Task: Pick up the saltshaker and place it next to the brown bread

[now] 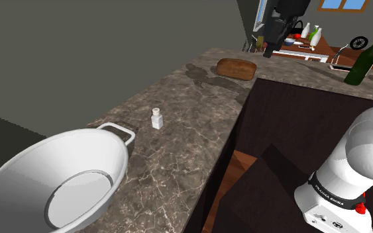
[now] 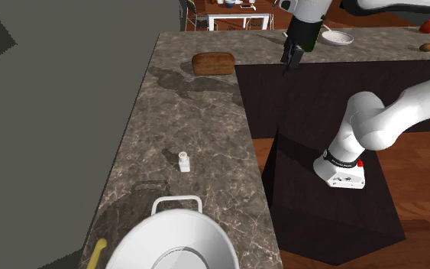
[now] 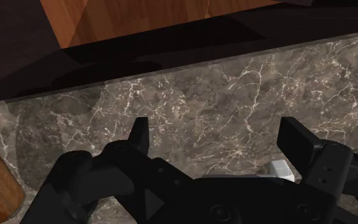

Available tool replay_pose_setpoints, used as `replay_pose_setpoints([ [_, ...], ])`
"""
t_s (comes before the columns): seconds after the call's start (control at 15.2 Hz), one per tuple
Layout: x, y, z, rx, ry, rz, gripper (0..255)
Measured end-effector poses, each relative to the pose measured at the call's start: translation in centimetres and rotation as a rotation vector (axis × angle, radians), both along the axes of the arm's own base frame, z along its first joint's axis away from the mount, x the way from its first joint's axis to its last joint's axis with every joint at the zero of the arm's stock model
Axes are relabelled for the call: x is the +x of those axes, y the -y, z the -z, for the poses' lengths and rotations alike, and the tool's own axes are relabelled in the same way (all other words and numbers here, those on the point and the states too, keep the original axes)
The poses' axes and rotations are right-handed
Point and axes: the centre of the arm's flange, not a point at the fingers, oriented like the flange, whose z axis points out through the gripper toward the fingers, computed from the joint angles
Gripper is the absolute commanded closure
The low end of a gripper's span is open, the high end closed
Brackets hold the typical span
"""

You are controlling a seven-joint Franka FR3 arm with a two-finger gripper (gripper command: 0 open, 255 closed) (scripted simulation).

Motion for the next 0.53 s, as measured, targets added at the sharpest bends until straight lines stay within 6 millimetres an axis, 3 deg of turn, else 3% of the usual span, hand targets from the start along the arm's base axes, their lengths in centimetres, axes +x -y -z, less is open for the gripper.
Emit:
replay_pose_setpoints([
  [0.26, 1.3, -1.3, 1.9, 0.005, 0.011, -0.004, 0],
  [0.53, 3.8, -4.2, 4.9, 0.013, 0.035, -0.013, 0],
])
